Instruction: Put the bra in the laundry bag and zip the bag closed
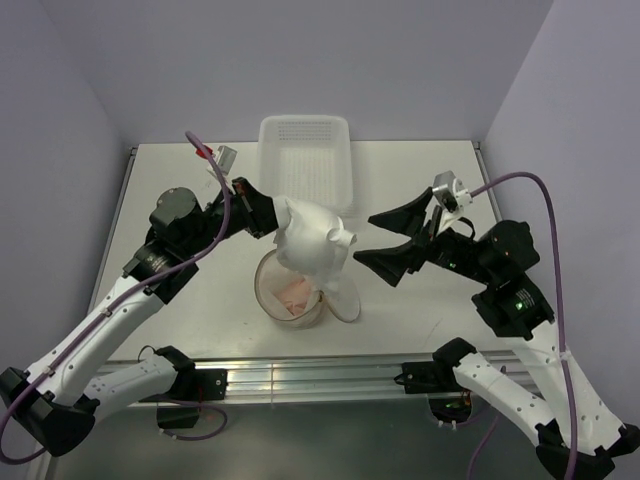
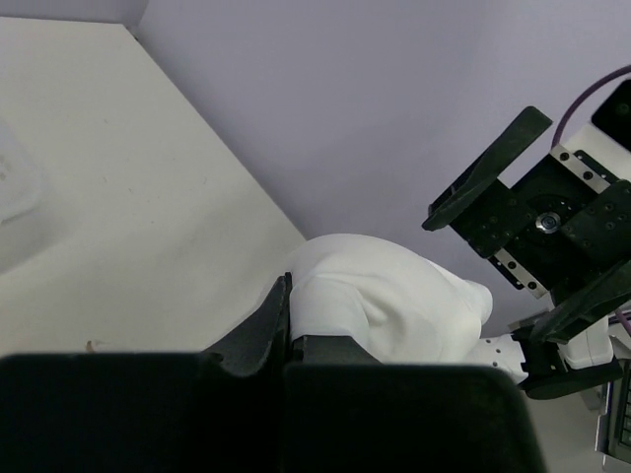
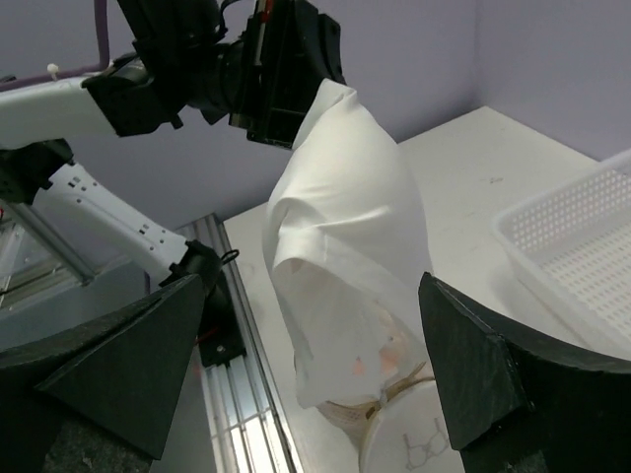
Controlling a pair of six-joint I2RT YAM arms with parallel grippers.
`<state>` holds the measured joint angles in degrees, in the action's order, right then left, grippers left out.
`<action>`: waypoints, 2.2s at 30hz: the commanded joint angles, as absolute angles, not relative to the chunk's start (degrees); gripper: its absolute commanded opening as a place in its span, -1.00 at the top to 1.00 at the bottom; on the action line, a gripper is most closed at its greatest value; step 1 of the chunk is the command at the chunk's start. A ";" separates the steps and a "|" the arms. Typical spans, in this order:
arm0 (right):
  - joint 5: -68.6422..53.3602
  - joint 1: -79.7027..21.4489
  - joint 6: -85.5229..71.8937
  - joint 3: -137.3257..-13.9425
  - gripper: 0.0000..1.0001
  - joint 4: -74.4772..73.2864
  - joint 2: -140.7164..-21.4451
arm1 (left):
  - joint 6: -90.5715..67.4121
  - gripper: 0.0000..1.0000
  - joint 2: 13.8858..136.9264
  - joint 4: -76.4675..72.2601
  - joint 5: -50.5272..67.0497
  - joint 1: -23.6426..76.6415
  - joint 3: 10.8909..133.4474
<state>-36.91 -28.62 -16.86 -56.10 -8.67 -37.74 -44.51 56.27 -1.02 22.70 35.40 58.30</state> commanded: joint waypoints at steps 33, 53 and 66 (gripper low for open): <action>-9.15 -51.67 -1.24 -70.39 -0.99 -16.25 -51.85 | -43.95 1.00 58.97 -2.20 19.95 35.86 62.57; -4.04 -54.49 4.75 -75.06 -0.99 -26.02 -59.68 | -43.24 0.99 58.89 -0.53 20.13 35.95 64.86; -8.78 -52.39 5.10 -73.92 -0.64 -23.73 -59.59 | -42.89 0.99 56.69 3.25 22.32 36.03 64.95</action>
